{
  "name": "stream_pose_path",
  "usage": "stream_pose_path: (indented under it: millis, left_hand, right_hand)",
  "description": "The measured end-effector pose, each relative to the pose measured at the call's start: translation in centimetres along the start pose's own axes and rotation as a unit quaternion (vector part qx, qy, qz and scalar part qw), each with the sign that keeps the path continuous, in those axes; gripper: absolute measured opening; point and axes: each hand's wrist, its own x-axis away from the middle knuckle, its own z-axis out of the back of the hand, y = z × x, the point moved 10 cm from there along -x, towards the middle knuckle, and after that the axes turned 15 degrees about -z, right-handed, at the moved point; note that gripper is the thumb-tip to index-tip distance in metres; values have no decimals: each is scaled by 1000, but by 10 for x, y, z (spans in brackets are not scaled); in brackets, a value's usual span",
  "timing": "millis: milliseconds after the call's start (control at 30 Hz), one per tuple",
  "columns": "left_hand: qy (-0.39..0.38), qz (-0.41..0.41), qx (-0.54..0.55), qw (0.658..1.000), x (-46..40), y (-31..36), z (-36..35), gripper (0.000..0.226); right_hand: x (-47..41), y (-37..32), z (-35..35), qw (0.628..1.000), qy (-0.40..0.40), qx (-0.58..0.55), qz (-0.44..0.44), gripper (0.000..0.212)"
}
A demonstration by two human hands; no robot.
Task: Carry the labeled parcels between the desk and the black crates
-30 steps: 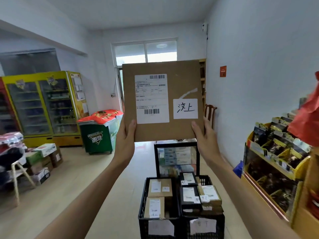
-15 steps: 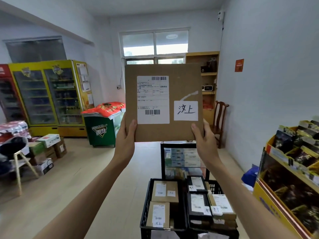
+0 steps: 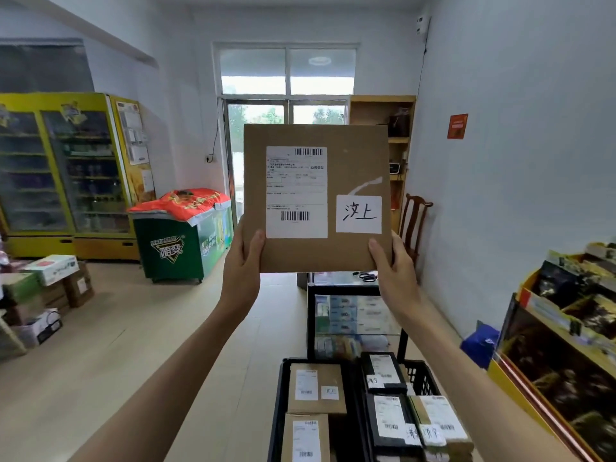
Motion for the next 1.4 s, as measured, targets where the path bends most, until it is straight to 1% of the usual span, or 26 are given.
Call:
stream_pose_path:
  millis: [300,500,700,800,967,1100,1167,1233,1333,1400]
  left_hand:
    - [-14,27,10,999,-33,-73,-22,50]
    - [-28,38,-1,999,-59,-128,-59,52]
    - [-32,39,-7,999,-92,-188,-105,47]
    - [-35,56,-17,998,-97,-227,-126,46]
    - [-30,105,-34,993,-90,-299,-147,50]
    - [-44,149,-52,986,-72,-361,-156,53]
    - [-49,170,-61,982,-57,-399,-157,51]
    - [-52,186,-60,979,-41,-427,-154,50]
    - [-57,224,-55,971,-3,-483,-149,48]
    - [-58,246,-60,966,28,-517,-143,48]
  right_hand:
    - [-60,42,-7,1000,18,17,-18,42]
    - [-117,77,5,999,15,32,-28,43]
    - [-187,122,19,998,17,27,-50,40]
    - [-219,154,28,997,16,27,-74,40]
    - [-260,221,33,992,-2,41,-117,42]
    - [-275,300,28,981,-8,44,-188,51]
    - [-281,343,22,975,-12,46,-219,48]
    - [-279,378,18,970,-11,46,-239,45]
    - [-267,447,15,957,-10,57,-283,58]
    - [-253,494,13,949,-5,56,-310,56]
